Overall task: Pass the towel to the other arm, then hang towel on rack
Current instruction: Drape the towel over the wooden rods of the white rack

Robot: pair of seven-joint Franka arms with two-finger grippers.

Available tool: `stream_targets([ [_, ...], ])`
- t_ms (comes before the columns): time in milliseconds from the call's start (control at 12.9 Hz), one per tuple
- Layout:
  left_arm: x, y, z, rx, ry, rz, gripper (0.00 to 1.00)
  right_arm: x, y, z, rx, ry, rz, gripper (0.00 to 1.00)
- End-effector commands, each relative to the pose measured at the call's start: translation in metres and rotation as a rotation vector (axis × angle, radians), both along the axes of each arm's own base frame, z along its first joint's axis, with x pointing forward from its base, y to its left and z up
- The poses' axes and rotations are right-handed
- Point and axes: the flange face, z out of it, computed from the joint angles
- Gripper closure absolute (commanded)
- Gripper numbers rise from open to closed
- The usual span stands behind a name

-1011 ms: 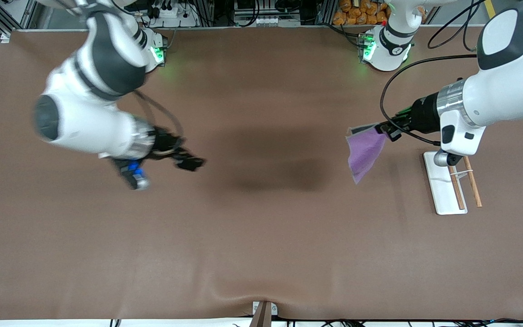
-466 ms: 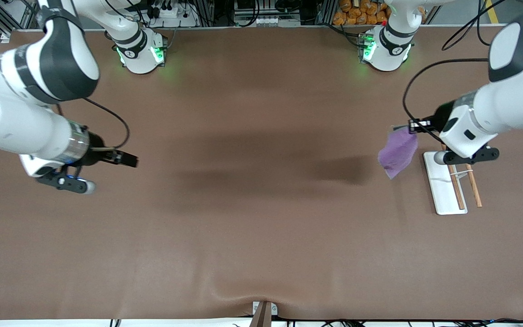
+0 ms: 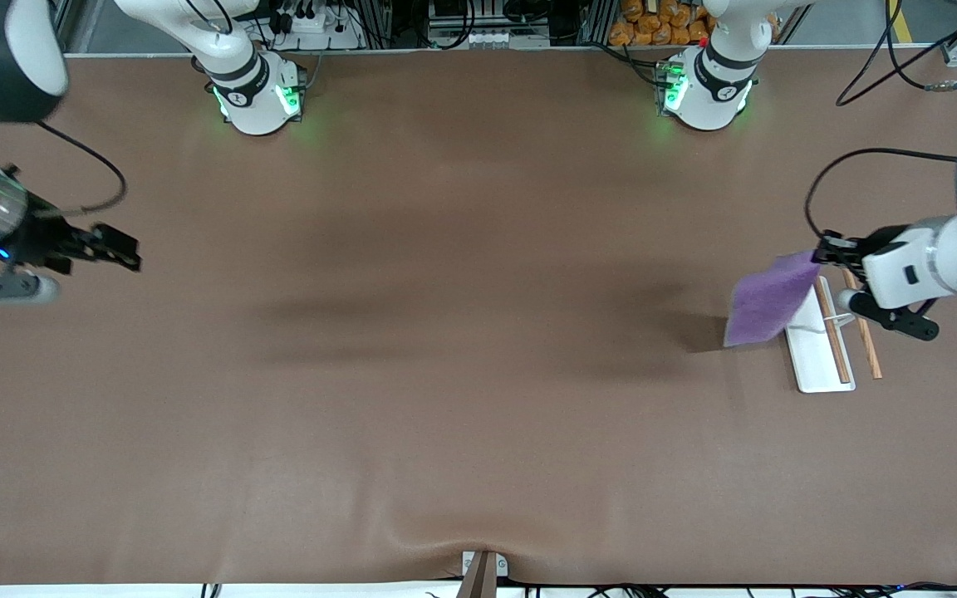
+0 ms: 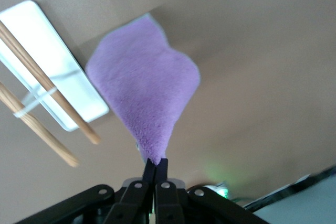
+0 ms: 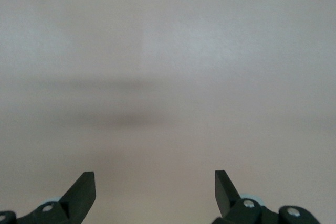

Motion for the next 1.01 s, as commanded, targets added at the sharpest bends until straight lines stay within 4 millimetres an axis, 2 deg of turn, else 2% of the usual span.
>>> stream_targets([
  [0,0.0,0.041,-0.02,-0.086,0.018,-0.214,1.0,-0.041,-0.018,0.014,-0.022,-0.025,0.022,0.0],
  [155,0.003,0.071,-0.042,-0.136,0.036,-0.353,1.0,-0.041,-0.031,0.013,-0.022,-0.02,0.005,0.0],
  [233,0.002,0.083,-0.044,-0.133,0.041,-0.39,1.0,-0.038,-0.033,0.014,-0.01,-0.023,-0.013,0.0],
  [466,0.001,0.118,-0.032,-0.146,0.012,-0.457,1.0,-0.03,-0.035,0.028,-0.013,-0.058,-0.067,0.0],
  [622,-0.004,0.148,-0.044,-0.204,0.011,-0.489,1.0,-0.011,-0.038,0.039,-0.009,-0.083,-0.066,0.0],
  [777,0.0,0.18,-0.05,-0.232,-0.015,-0.488,1.0,-0.012,-0.037,0.04,-0.011,-0.065,-0.062,0.0],
  [933,0.005,0.199,-0.064,-0.259,-0.022,-0.497,1.0,-0.014,-0.039,0.042,-0.011,-0.055,-0.066,0.0],
])
